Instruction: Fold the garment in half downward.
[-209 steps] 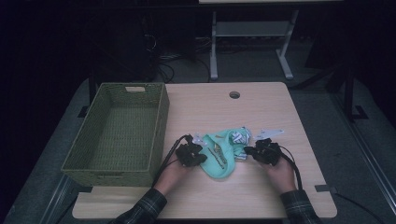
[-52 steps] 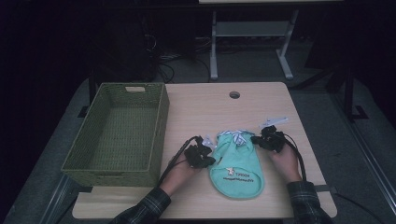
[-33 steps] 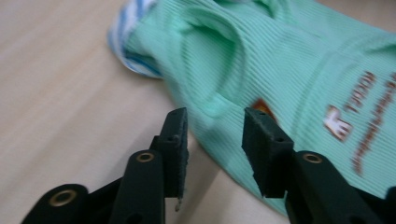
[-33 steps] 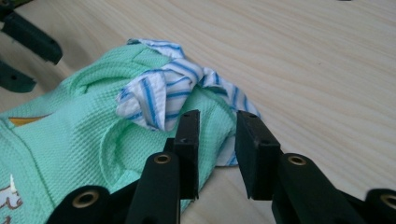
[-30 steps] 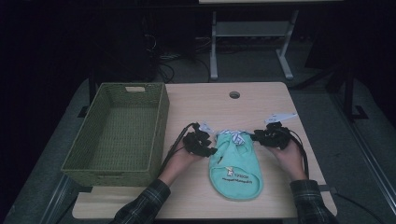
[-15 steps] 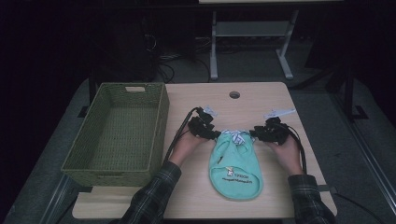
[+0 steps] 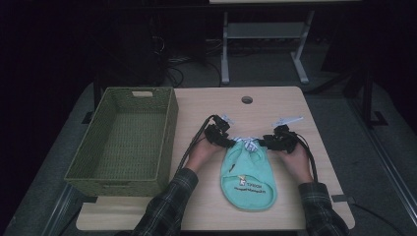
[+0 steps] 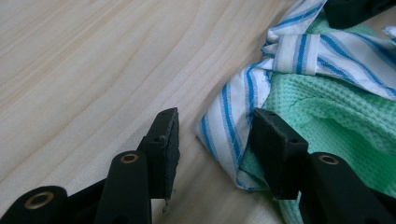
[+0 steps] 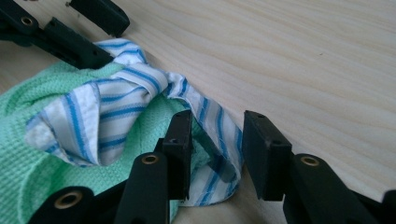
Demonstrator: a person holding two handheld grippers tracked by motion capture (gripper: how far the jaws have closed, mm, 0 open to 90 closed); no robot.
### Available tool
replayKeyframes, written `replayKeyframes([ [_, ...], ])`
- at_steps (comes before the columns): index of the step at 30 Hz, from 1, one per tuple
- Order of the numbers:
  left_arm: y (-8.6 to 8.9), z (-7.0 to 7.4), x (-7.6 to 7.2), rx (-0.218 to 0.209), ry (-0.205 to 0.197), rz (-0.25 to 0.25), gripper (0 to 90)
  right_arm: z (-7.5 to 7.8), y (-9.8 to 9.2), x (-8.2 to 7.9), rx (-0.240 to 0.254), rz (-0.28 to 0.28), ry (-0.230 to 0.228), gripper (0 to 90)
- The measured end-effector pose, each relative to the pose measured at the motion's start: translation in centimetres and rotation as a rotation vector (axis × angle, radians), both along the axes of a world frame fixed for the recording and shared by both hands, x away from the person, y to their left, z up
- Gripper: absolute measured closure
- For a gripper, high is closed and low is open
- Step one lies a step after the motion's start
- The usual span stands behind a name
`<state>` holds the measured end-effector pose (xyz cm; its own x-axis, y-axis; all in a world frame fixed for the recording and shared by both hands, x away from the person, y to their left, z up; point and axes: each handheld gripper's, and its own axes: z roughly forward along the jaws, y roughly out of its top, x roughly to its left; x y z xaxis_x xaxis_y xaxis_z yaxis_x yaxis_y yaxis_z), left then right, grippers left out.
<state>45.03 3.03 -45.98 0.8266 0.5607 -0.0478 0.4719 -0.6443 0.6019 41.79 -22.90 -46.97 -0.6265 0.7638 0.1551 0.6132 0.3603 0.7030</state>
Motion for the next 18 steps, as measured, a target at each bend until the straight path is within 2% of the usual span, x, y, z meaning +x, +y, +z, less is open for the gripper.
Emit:
replayKeyframes([
  [4,-0.07,-0.03,-0.2,0.01,-0.019,-0.008,53.5,-0.26,0.01,-0.06,-0.012,0.02,-0.001,62.5],
  [10,0.0,-0.08,-0.34,0.0,-0.024,-0.029,59.0,-0.42,0.37,-0.39,-0.051,0.047,-0.051,63.8],
  [14,-0.04,-0.07,-0.42,-0.006,-0.021,-0.044,66.4,-0.52,0.37,-0.57,-0.045,0.062,-0.06,71.4],
  [18,-0.02,-0.06,-0.43,-0.01,-0.014,-0.059,74.0,-0.53,0.41,-0.59,-0.023,0.071,-0.041,79.5],
])
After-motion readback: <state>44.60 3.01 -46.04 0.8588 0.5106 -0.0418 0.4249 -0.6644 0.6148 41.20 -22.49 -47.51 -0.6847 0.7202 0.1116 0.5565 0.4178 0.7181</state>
